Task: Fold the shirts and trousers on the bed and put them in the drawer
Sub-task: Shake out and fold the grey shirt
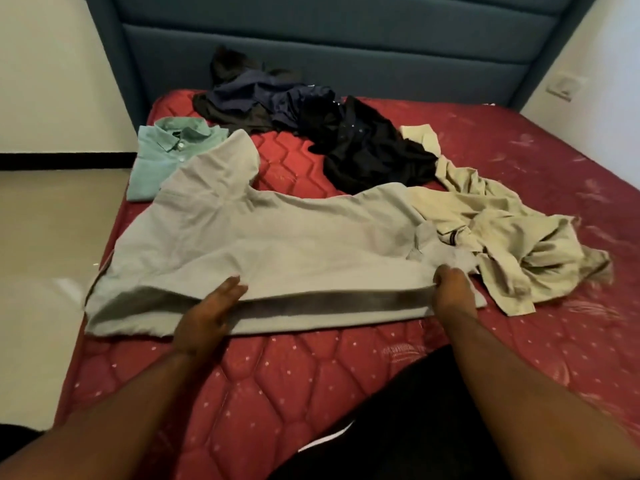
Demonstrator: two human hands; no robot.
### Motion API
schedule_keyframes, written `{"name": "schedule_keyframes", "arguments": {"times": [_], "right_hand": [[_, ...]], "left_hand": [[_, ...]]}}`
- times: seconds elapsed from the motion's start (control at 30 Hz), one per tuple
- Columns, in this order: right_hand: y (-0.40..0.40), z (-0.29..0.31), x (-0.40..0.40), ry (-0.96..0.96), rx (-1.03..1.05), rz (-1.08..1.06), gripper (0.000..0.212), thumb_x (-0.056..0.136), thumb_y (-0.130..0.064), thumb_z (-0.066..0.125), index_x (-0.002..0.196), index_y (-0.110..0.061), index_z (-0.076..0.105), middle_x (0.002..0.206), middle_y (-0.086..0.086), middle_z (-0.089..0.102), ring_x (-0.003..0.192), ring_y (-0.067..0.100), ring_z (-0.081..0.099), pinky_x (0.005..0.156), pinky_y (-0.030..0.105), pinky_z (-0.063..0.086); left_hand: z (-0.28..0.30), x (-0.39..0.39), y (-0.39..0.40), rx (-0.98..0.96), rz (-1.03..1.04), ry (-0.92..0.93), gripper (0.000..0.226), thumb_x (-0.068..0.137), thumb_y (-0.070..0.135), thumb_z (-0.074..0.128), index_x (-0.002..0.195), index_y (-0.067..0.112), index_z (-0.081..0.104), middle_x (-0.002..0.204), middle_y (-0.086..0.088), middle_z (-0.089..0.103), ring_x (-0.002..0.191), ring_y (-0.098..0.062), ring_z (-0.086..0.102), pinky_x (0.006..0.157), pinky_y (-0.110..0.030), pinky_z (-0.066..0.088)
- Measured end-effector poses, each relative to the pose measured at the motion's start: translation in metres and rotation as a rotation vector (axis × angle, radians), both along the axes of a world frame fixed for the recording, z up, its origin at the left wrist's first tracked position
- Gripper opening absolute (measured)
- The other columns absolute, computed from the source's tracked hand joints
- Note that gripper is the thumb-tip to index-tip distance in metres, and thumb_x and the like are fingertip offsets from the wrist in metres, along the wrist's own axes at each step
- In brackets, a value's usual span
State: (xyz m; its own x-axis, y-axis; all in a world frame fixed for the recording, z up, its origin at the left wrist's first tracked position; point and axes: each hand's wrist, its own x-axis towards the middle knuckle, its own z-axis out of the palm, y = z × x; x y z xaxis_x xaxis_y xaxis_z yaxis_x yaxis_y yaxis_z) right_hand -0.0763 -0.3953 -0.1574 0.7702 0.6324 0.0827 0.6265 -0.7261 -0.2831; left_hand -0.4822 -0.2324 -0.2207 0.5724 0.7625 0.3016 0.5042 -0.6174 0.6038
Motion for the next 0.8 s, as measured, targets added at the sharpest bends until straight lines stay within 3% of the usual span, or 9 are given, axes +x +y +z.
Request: {"name": "schedule_keyframes", "arguments": {"times": [0.07, 0.23, 0.37, 0.43, 0.5, 0.57, 0.7, 0.8], "right_hand": [[-0.01, -0.014, 0.002, 0.059, -0.174, -0.022, 0.024, 0.087, 0.002, 0.049, 0.108, 0.002, 0.061, 0.115, 0.023, 0.059, 0.108, 0.038, 0.055, 0.087, 0.036, 0.044], [-0.005, -0.011, 0.007, 0.186, -0.13, -0.121, 0.029, 0.088, 0.002, 0.05, 0.115, 0.004, 0.061, 0.123, 0.024, 0.058, 0.118, 0.038, 0.052, 0.095, 0.034, 0.042], [-0.008, -0.016, 0.009, 0.287, -0.227, -0.11, 0.037, 0.089, -0.001, 0.047, 0.126, 0.003, 0.052, 0.132, 0.025, 0.052, 0.123, 0.039, 0.049, 0.101, 0.037, 0.039], [-0.006, -0.014, 0.003, 0.274, -0.35, -0.144, 0.038, 0.091, -0.008, 0.046, 0.129, -0.005, 0.049, 0.139, 0.019, 0.046, 0.127, 0.041, 0.044, 0.107, 0.044, 0.037], [-0.002, -0.007, -0.016, 0.184, -0.492, -0.183, 0.043, 0.092, -0.014, 0.043, 0.134, -0.016, 0.045, 0.15, 0.012, 0.032, 0.137, 0.046, 0.025, 0.113, 0.057, 0.017], [0.009, 0.001, -0.037, 0.021, -0.46, -0.072, 0.045, 0.093, -0.017, 0.041, 0.138, -0.021, 0.042, 0.157, 0.011, 0.019, 0.143, 0.047, 0.008, 0.112, 0.064, 0.003], [0.05, 0.006, -0.078, -0.148, -0.284, 0.435, 0.048, 0.097, -0.023, 0.042, 0.145, -0.023, 0.038, 0.158, 0.007, 0.021, 0.147, 0.031, 0.01, 0.117, 0.055, 0.01], [0.084, -0.001, -0.136, -0.108, -0.197, 0.687, 0.053, 0.093, -0.031, 0.04, 0.146, -0.021, 0.04, 0.158, 0.011, 0.025, 0.145, 0.035, 0.021, 0.113, 0.055, 0.018]], "left_hand": [[-0.012, -0.001, -0.012, -0.002, -0.026, 0.06, 0.05, 0.079, -0.01, 0.07, 0.124, 0.009, 0.066, 0.138, 0.007, 0.046, 0.123, -0.008, 0.051, 0.104, -0.005, 0.027], [-0.012, -0.005, -0.011, -0.078, 0.007, 0.133, 0.051, 0.087, -0.004, 0.065, 0.135, 0.012, 0.057, 0.147, 0.008, 0.037, 0.131, -0.02, 0.048, 0.104, -0.028, 0.035], [-0.012, -0.012, -0.017, 0.005, -0.041, 0.185, 0.058, 0.081, -0.009, 0.068, 0.134, 0.014, 0.059, 0.15, 0.015, 0.027, 0.122, -0.031, 0.058, 0.093, -0.039, 0.049], [-0.01, -0.014, -0.019, 0.054, -0.022, 0.145, 0.059, 0.076, -0.014, 0.07, 0.129, 0.011, 0.062, 0.153, 0.005, 0.031, 0.118, -0.034, 0.06, 0.088, -0.043, 0.052], [-0.005, -0.018, -0.023, 0.081, 0.011, 0.097, 0.057, 0.076, -0.017, 0.067, 0.128, 0.008, 0.062, 0.153, -0.01, 0.035, 0.119, -0.035, 0.058, 0.089, -0.045, 0.051], [-0.004, -0.024, -0.029, 0.12, 0.034, 0.037, 0.052, 0.08, -0.013, 0.06, 0.128, 0.007, 0.062, 0.153, -0.014, 0.035, 0.121, -0.031, 0.056, 0.093, -0.038, 0.048], [-0.009, -0.043, -0.034, 0.064, 0.236, -0.1, 0.048, 0.082, -0.016, 0.061, 0.127, 0.001, 0.062, 0.148, -0.015, 0.04, 0.133, -0.013, 0.04, 0.11, -0.008, 0.024], [-0.005, -0.058, -0.031, 0.002, 0.44, -0.181, 0.041, 0.077, -0.021, 0.063, 0.112, -0.002, 0.069, 0.123, -0.011, 0.062, 0.116, -0.028, 0.061, 0.105, -0.003, 0.027]]}}
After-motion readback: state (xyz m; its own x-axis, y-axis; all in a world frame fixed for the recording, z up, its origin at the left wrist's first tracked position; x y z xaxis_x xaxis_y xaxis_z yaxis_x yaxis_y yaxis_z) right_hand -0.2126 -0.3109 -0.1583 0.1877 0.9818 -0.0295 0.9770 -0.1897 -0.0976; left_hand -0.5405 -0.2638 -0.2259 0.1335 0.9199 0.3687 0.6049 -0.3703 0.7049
